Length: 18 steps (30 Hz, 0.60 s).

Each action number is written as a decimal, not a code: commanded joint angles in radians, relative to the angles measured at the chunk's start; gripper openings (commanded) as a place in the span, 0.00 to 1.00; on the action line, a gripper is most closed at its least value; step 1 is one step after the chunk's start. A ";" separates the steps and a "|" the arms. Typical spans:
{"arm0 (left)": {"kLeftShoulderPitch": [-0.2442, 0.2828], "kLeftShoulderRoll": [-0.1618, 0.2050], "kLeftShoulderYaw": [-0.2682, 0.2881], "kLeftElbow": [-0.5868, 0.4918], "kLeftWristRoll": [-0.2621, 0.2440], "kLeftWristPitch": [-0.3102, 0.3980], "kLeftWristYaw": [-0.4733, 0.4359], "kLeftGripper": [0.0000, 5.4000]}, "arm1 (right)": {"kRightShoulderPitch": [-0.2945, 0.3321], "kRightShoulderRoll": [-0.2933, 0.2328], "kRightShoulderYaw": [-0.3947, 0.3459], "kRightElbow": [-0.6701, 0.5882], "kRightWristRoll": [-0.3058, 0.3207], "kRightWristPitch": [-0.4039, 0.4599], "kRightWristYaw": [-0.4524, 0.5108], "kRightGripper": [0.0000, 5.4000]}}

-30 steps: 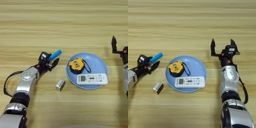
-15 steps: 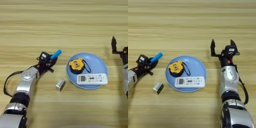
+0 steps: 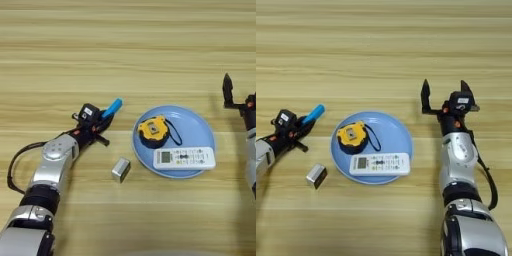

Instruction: Move the objects on the table

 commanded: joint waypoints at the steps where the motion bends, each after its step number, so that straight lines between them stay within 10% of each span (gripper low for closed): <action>1: -0.002 0.005 -0.004 -0.025 -0.007 0.003 -0.020 0.13 | -0.009 0.004 0.004 0.005 -0.006 -0.005 0.000 1.00; 18: 0.005 0.088 -0.004 -0.231 -0.083 0.025 -0.231 0.13 | -0.005 0.008 0.008 -0.003 0.007 -0.001 0.028 1.00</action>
